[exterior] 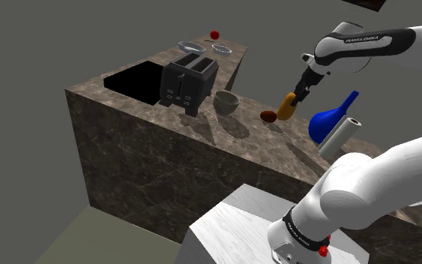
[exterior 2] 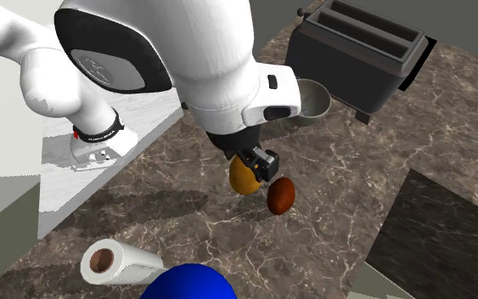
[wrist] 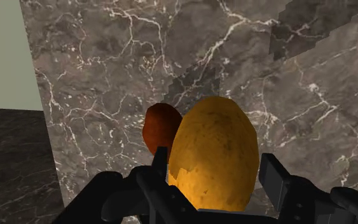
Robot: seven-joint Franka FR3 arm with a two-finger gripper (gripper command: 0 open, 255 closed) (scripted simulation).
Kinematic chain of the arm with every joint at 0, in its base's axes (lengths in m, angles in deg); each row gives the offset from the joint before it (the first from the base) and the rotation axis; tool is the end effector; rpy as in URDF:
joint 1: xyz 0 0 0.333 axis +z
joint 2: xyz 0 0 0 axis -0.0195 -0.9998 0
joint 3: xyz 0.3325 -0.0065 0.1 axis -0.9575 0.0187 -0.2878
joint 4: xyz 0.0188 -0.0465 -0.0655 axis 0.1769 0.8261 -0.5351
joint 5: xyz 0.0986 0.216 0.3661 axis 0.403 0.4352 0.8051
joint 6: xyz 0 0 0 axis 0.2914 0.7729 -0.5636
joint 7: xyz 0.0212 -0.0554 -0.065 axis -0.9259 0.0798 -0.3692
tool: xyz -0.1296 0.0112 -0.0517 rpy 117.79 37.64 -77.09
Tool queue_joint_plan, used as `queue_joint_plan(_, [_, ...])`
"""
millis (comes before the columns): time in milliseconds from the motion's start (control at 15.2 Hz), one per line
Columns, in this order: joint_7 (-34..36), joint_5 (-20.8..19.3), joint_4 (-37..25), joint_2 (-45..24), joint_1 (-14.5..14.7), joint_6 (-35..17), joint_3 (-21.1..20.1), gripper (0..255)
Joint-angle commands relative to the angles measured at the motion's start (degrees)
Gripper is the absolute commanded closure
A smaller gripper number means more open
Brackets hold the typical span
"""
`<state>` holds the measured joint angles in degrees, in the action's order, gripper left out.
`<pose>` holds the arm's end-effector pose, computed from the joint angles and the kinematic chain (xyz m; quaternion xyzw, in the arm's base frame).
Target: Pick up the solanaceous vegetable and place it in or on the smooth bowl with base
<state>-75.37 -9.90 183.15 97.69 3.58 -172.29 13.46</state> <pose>0.3358 -0.3898 0.4569 0.9665 0.2429 0.0642 0.0518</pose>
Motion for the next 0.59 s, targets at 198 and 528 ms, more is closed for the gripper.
queue_joint_plan(198, [0.2,0.03,-3.04,1.21,-0.28,4.22,-1.42,255])
queue_joint_plan(528, [4.45,2.2,-4.52,-1.61,2.43,3.95,-4.27,255])
